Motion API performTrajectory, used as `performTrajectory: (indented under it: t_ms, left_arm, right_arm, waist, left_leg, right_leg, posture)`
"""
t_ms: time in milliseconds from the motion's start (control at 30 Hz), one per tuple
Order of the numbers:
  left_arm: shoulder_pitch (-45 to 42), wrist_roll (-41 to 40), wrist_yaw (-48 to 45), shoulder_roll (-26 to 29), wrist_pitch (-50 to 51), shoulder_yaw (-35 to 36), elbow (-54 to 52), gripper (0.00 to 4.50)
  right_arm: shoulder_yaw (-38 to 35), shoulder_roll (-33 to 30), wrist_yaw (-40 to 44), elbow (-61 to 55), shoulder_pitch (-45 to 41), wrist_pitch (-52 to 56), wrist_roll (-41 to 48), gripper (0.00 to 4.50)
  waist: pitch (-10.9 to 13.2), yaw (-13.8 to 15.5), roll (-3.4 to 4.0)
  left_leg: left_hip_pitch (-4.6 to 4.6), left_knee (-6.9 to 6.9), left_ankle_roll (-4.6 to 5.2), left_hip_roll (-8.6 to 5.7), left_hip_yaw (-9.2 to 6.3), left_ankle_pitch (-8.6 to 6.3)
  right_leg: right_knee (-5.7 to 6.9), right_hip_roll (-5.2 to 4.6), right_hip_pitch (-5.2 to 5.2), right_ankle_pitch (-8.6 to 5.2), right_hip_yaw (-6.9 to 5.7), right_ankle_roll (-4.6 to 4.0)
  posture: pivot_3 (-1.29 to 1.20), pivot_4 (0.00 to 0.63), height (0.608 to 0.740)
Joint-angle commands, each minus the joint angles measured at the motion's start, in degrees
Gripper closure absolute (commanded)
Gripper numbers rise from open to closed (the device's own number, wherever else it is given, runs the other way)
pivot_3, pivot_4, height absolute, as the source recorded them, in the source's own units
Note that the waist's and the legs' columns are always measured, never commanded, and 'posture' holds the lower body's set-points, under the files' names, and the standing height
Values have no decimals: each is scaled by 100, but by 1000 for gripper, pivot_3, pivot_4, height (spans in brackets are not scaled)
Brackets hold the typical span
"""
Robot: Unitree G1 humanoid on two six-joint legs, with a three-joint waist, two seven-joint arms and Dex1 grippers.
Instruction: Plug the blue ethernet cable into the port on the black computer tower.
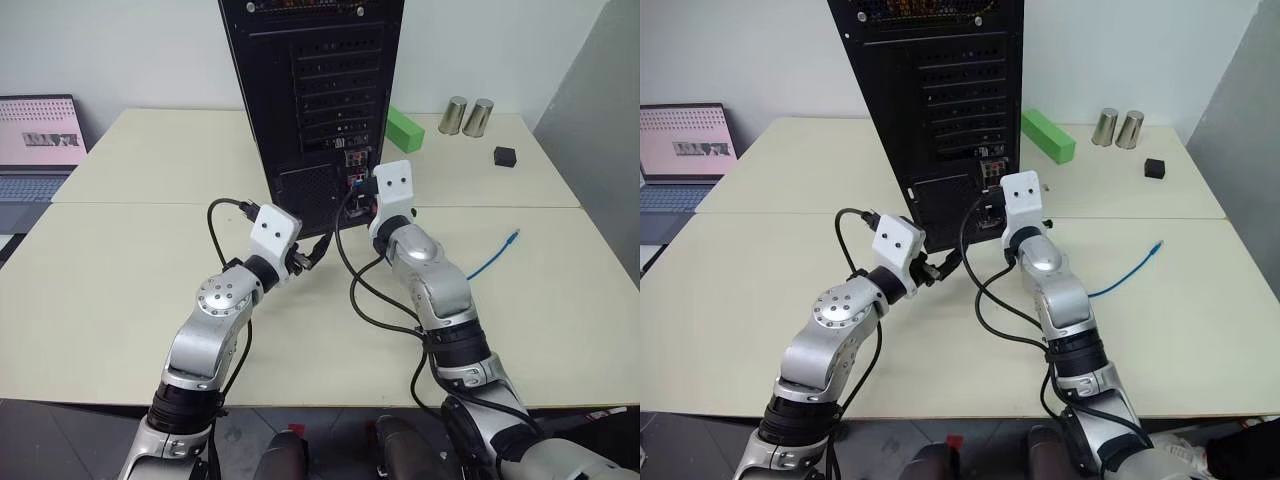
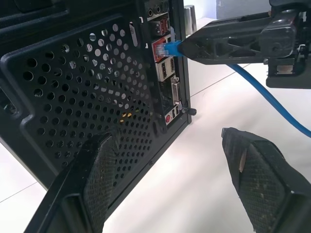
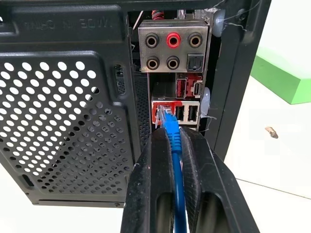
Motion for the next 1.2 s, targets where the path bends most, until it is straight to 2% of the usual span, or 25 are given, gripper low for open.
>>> performTrajectory:
  t_ms: [33,400,667,1200]
  left_arm:
    - [-193,-54,24,-35,68,138,-204,959]
    - [-221,-11,42,80,258,268,-302,959]
    - [-232,19,89,85,348,302,-346,959]
    - [-224,22,183,1,322,264,-340,959]
  right_arm:
    - [7,106,-39,28,-191,-158,-46,4500]
    - [140,430,-56,-5,-318,-117,-4,4500]
    - [175,605,-18,164,-543,-197,-3,4500]
    - [207,647,27,577,-759,-441,-35,4500]
  waist:
    - [0,-1,0]
    - [0,-34,0]
    - [1,-165,2]
    - [1,-197,2]
  left_leg:
    - [0,0,0,0,0,0]
    - [2,0,0,2,1,0]
    - [-2,-3,0,5,4,0]
    - [5,-2,0,7,12,0]
  right_leg:
    - [0,0,0,0,0,0]
    - [3,2,-1,0,1,0]
    - [5,2,-10,0,4,-1]
    - [14,6,-11,0,11,0]
  posture:
    - [0,150,740]
    - [0,150,740]
    - [0,150,740]
    - [0,150,740]
